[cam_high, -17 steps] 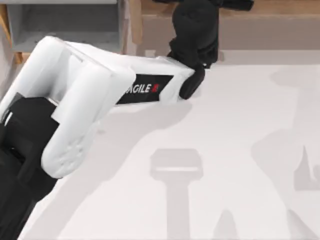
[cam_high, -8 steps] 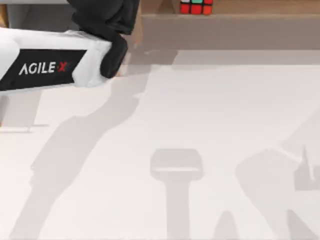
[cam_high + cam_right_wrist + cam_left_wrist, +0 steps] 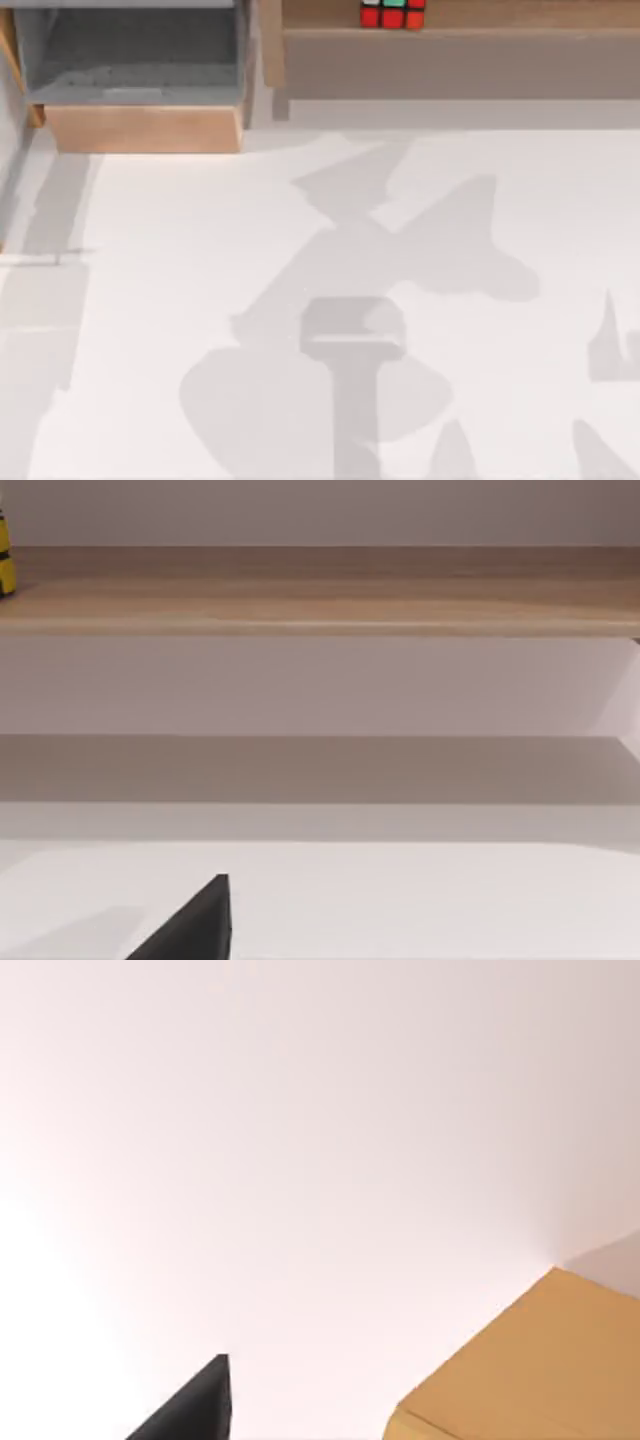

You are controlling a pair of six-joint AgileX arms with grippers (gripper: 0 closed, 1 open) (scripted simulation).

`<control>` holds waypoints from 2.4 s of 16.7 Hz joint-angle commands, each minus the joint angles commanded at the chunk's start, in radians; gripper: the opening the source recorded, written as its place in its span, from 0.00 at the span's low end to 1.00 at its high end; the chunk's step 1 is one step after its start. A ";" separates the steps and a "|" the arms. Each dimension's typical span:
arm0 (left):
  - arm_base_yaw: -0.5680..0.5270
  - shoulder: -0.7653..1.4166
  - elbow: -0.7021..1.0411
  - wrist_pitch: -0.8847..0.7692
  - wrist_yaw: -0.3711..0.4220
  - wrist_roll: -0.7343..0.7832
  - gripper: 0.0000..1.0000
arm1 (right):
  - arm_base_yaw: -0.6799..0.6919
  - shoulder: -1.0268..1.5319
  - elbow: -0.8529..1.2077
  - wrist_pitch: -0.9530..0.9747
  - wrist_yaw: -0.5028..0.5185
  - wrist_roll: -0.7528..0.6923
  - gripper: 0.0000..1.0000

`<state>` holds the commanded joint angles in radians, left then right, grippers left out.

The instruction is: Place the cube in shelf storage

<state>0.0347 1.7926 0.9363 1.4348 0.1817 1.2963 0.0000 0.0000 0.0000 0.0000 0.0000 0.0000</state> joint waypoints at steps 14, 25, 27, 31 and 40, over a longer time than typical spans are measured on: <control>0.679 0.170 -0.487 0.106 0.557 0.289 1.00 | 0.000 0.000 0.000 0.000 0.000 0.000 1.00; 0.646 0.217 -0.450 0.077 0.542 0.294 1.00 | 0.000 0.000 0.000 0.000 0.000 0.000 1.00; 0.626 0.229 -0.423 0.062 0.522 0.293 1.00 | 0.000 0.000 0.000 0.000 0.000 0.000 1.00; 0.624 0.230 -0.421 0.060 0.520 0.293 1.00 | 0.000 0.000 0.000 0.000 0.000 0.000 1.00; 0.624 0.230 -0.421 0.060 0.520 0.293 0.32 | 0.000 0.000 0.000 0.000 0.000 0.000 1.00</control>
<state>0.6589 2.0223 0.5157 1.4949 0.7017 1.5897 0.0000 0.0000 0.0000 0.0000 0.0000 0.0000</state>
